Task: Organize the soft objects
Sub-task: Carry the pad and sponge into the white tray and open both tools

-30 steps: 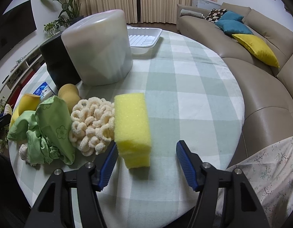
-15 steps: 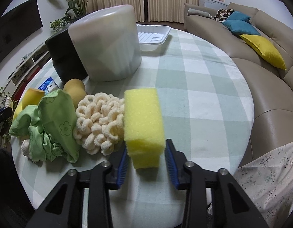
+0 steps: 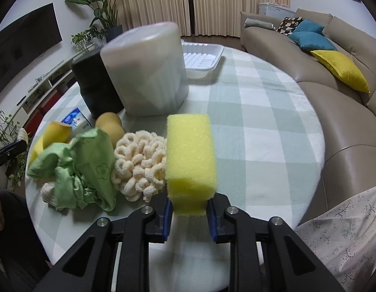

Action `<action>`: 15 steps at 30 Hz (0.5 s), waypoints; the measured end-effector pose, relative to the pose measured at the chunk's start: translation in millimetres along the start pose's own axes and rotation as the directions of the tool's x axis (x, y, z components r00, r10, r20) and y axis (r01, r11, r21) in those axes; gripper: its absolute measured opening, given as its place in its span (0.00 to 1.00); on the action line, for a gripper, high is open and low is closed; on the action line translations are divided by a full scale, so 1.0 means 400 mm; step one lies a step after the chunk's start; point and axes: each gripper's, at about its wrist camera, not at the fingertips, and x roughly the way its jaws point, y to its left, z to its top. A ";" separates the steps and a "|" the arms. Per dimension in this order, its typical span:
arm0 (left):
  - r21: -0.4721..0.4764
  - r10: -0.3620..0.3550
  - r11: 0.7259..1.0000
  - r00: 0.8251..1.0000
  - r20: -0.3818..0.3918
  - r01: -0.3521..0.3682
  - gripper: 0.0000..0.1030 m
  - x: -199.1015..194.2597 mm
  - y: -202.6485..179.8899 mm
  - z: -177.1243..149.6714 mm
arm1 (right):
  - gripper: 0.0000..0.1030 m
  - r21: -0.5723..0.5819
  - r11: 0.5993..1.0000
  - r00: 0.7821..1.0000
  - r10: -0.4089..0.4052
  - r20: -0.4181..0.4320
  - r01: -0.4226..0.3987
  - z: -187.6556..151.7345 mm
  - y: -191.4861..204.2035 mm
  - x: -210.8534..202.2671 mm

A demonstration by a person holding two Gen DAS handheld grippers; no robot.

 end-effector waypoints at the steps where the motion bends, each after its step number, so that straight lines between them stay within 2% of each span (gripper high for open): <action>1: -0.005 -0.004 1.000 1.000 -0.001 0.004 0.47 -0.001 0.001 0.003 | 0.25 -0.001 1.000 1.000 -0.005 0.006 0.005 0.003 -0.004 -0.008; 9: -0.022 0.001 1.000 0.999 0.048 0.000 0.47 -0.045 0.038 0.059 | 0.25 0.017 0.999 0.998 -0.050 0.031 0.050 0.036 -0.062 -0.059; 15: 0.012 0.023 1.000 0.995 0.099 -0.024 0.47 -0.057 0.101 0.226 | 0.25 0.039 0.993 0.992 -0.110 0.058 0.108 0.114 -0.162 -0.074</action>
